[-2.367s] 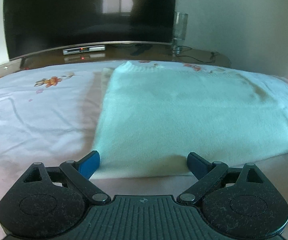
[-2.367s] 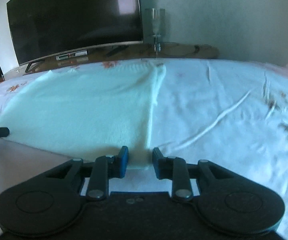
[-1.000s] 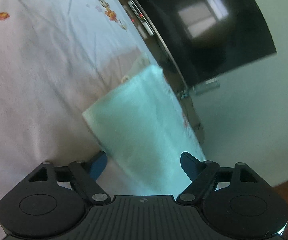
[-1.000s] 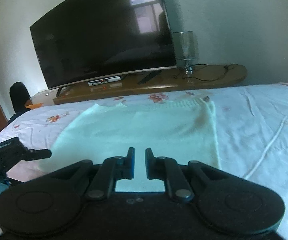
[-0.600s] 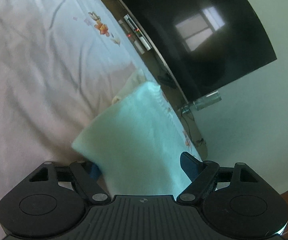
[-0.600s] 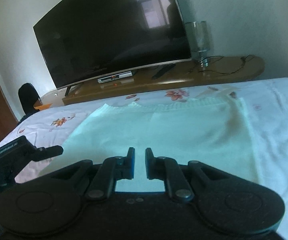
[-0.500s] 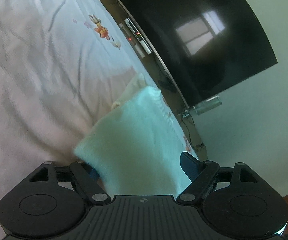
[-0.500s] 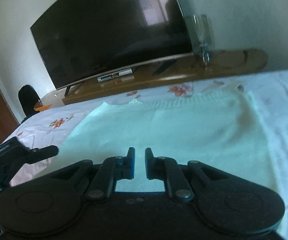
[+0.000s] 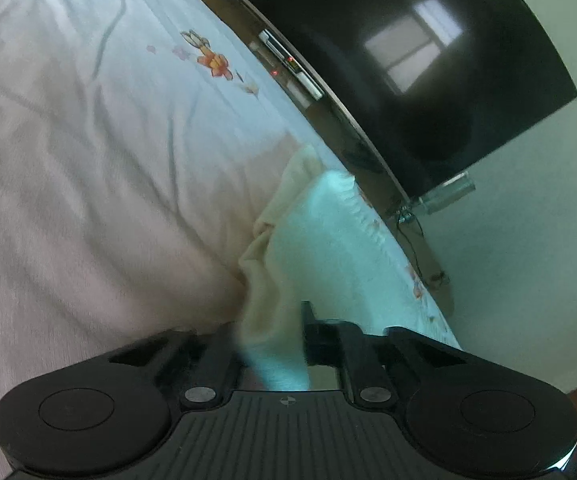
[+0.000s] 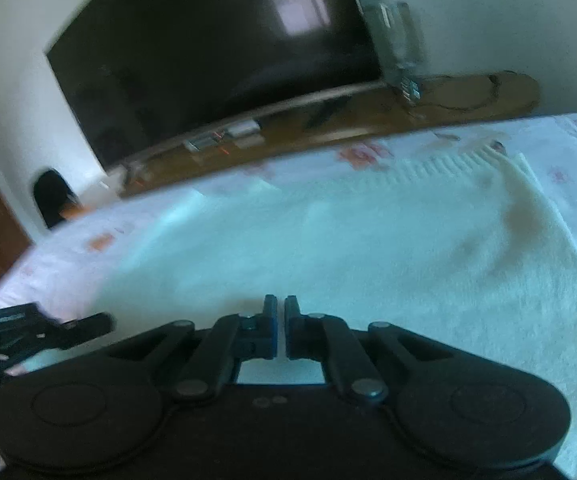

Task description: Fold small clothes

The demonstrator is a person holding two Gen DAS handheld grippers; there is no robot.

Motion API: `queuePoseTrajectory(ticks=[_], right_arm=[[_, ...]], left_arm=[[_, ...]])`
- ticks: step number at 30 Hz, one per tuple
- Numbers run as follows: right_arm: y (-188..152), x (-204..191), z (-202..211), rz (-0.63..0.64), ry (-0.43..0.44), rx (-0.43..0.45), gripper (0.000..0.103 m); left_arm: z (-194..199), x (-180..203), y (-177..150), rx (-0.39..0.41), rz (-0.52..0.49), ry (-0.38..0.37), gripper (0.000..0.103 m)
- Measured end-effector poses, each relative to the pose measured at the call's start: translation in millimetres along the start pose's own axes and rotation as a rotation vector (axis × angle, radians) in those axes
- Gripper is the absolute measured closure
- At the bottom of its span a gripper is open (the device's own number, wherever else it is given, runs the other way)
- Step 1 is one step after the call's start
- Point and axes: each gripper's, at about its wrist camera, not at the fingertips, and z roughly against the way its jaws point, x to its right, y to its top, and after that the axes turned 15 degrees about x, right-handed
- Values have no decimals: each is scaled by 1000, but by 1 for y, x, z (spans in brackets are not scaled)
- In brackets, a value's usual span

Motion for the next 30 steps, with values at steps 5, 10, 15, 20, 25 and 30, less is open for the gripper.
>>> queuePoseTrajectory(ticks=[5, 10, 15, 20, 25, 30], right_arm=[[-6, 10, -5, -43, 9, -26, 103], [-7, 15, -5, -80, 25, -22, 103], [-1, 32, 5, -192, 23, -3, 99], [12, 75, 47, -343, -30, 91, 95], [25, 131, 97, -461, -92, 208, 82], [29, 174, 129, -507, -119, 230, 63]], left_arm=[[7, 23, 7, 35, -177, -92, 95], [7, 65, 13, -2, -335, -222, 95], [10, 134, 5, -68, -514, -356, 95], [4, 195, -35, -182, -634, -455, 95], [-17, 230, -111, -354, -717, -495, 95], [10, 250, -150, -403, -943, -461, 23]])
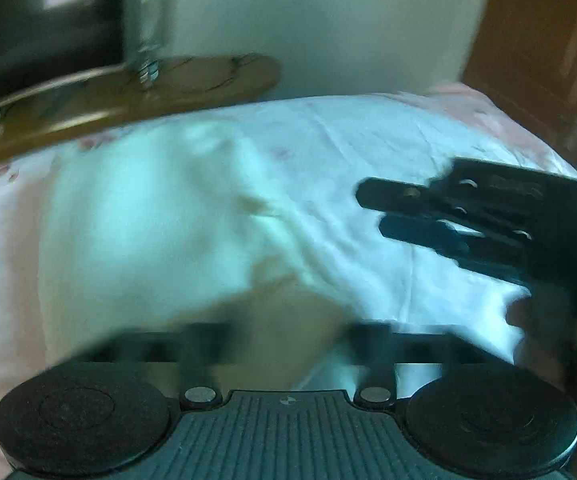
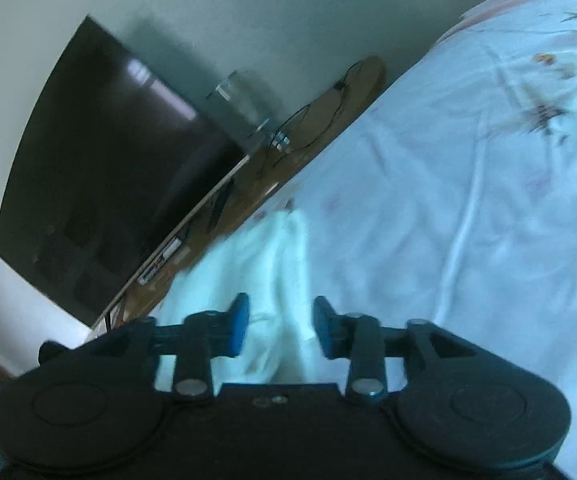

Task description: Fold small clothes

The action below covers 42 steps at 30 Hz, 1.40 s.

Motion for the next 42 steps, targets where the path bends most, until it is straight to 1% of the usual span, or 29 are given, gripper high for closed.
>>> queuePoseTrajectory(ticks=[1, 2, 3, 4, 5, 7, 8, 9, 11, 12, 15, 17, 19, 20, 22, 24, 26, 27, 29, 30, 31, 32, 34, 35, 37, 39, 40, 41, 42], right_arm=[[3, 3, 3, 1, 6, 2, 63], [5, 6, 7, 4, 25, -5, 63], [6, 6, 9, 8, 48, -11, 63], [7, 4, 9, 17, 69, -18, 63], [7, 1, 8, 32, 93, -28, 64], [6, -8, -3, 61, 140, -56, 64], [4, -14, -11, 80, 150, -73, 65], [1, -21, -18, 102, 154, -87, 66], [-7, -31, -32, 155, 148, -110, 66], [-9, -34, -37, 168, 142, -119, 66], [-17, -38, -53, 208, 121, -149, 64], [-19, -39, -58, 234, 99, -149, 62], [-20, -39, -65, 230, 97, -175, 62], [-22, -38, -69, 231, 103, -183, 61], [-21, -42, -72, 244, 119, -197, 60], [-20, -41, -72, 254, 100, -213, 63], [-18, -37, -73, 222, 92, -221, 62], [-18, -36, -74, 203, 97, -231, 60], [-17, -36, -77, 182, 127, -256, 60], [-17, -37, -77, 176, 144, -257, 61], [-16, -38, -75, 183, 153, -238, 62], [-16, -38, -74, 193, 149, -227, 62], [-19, -34, -80, 167, 134, -252, 64], [-19, -34, -81, 156, 140, -253, 63], [-21, -38, -83, 172, 152, -253, 62], [-26, -42, -91, 219, 110, -272, 68], [-27, -44, -93, 235, 96, -272, 69], [-27, -49, -92, 261, 83, -267, 70], [-28, -55, -91, 293, 74, -258, 74]], left_arm=[[19, -7, 5, 64, 49, -60, 22], [35, -19, 10, 102, 90, -74, 22], [44, -30, 12, 127, 115, -52, 22], [52, -48, 13, 164, 153, -5, 22], [57, -71, 14, 200, 191, 62, 22], [56, -110, 12, 211, 243, 188, 22], [52, -127, 9, 193, 263, 235, 22], [47, -138, 7, 168, 278, 259, 22], [40, -151, 2, 157, 289, 268, 22], [39, -157, -3, 134, 291, 278, 22], [30, -164, -10, 87, 284, 309, 22], [23, -164, -18, 64, 308, 304, 22], [27, -161, -25, 72, 293, 303, 22], [18, -156, -23, 71, 284, 306, 22], [14, -147, -22, 72, 262, 311, 22], [12, -147, -22, 74, 263, 313, 22], [14, -147, -22, 78, 264, 311, 21], [13, -147, -23, 80, 262, 310, 21], [12, -149, -24, 83, 263, 305, 21], [11, -151, -24, 85, 265, 302, 21], [11, -151, -24, 85, 266, 300, 21], [11, -152, -24, 85, 265, 299, 21], [10, -152, -24, 83, 266, 295, 21], [9, -154, -24, 81, 265, 293, 21], [8, -154, -24, 80, 257, 282, 21], [8, -155, -20, 69, 264, 278, 21], [9, -158, -16, 73, 277, 281, 21], [10, -159, -13, 89, 279, 292, 21], [10, -160, -9, 105, 274, 311, 21]])
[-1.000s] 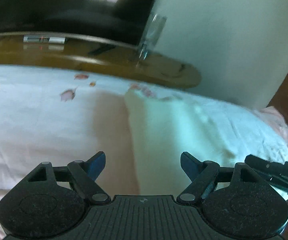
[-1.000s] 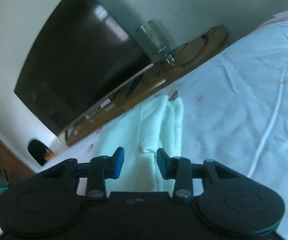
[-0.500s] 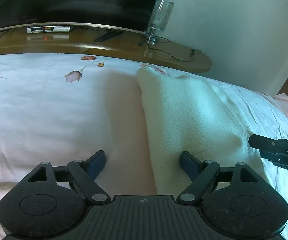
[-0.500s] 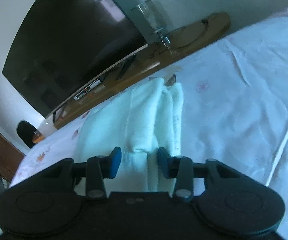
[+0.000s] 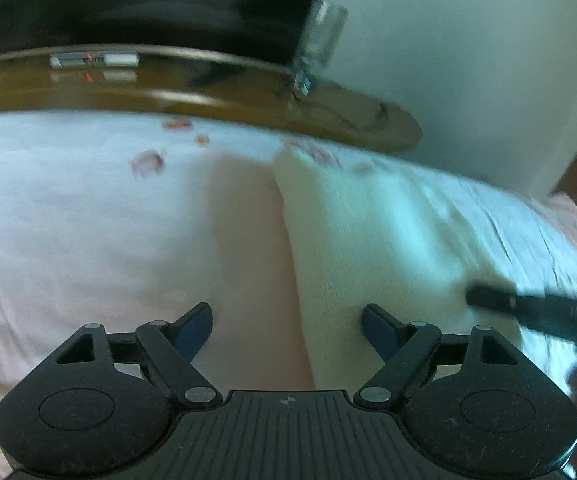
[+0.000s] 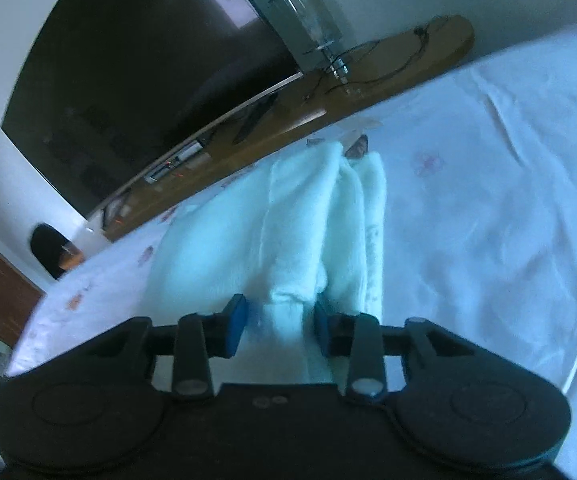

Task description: Fold small clothes

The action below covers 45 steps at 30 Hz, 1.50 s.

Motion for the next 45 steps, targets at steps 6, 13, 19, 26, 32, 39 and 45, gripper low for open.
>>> queuePoseTrajectory(ticks=[6, 13, 19, 26, 32, 39, 45], right_arm=[[1, -22, 10, 129, -4, 42, 87], [12, -9, 29, 109, 6, 78, 87], [-3, 16, 23, 34, -26, 63, 88], [-5, 27, 18, -22, -25, 38, 87], [3, 24, 46, -45, -24, 54, 76], [-38, 45, 99, -219, -8, 16, 75], [-60, 32, 113, -190, -27, 24, 92]], left_arm=[[-15, 10, 12, 0, -20, 2, 21], [-24, 30, 14, -9, -75, -22, 21], [-22, 34, 15, -7, -77, -31, 21], [-37, 30, 12, -59, -95, -28, 15], [-6, 25, 10, -28, -105, -47, 15], [50, 11, -35, -42, -15, -89, 15], [60, 12, -51, -39, -95, -75, 15]])
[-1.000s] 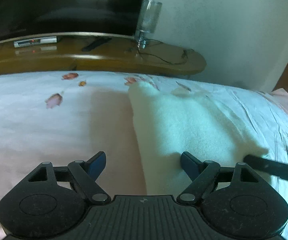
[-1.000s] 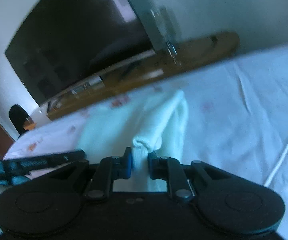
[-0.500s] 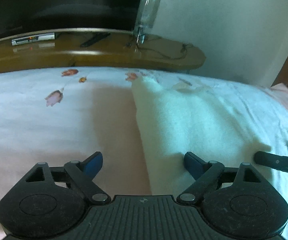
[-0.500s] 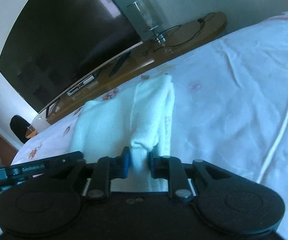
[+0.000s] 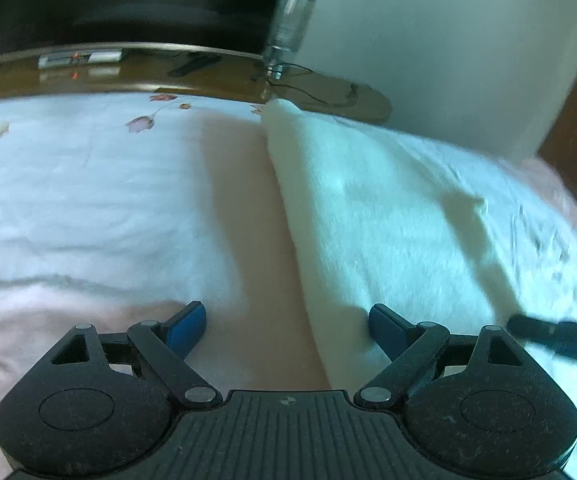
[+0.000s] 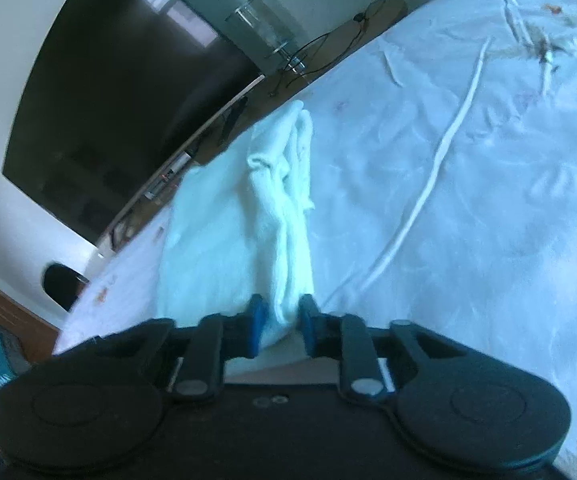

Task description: Fold small clothes

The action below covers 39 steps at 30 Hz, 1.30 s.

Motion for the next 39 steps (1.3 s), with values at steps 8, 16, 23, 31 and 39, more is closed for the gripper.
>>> queuePoseTrajectory(ticks=[8, 16, 23, 31, 39], right_arm=[[-3, -17, 21, 144, -24, -2, 94], [26, -14, 27, 153, 0, 162, 74], [59, -59, -48, 405, 24, 175, 97], [52, -42, -90, 479, -74, 26, 101], [80, -67, -123, 494, -36, 112, 84]], left_arm=[[8, -2, 1, -51, -135, -31, 15], [2, -25, 52, 121, 24, -1, 15], [-71, -14, 77, 85, 57, 14, 15], [-94, -24, 67, 24, 25, 24, 3], [-137, -21, 104, 66, -10, 71, 3]])
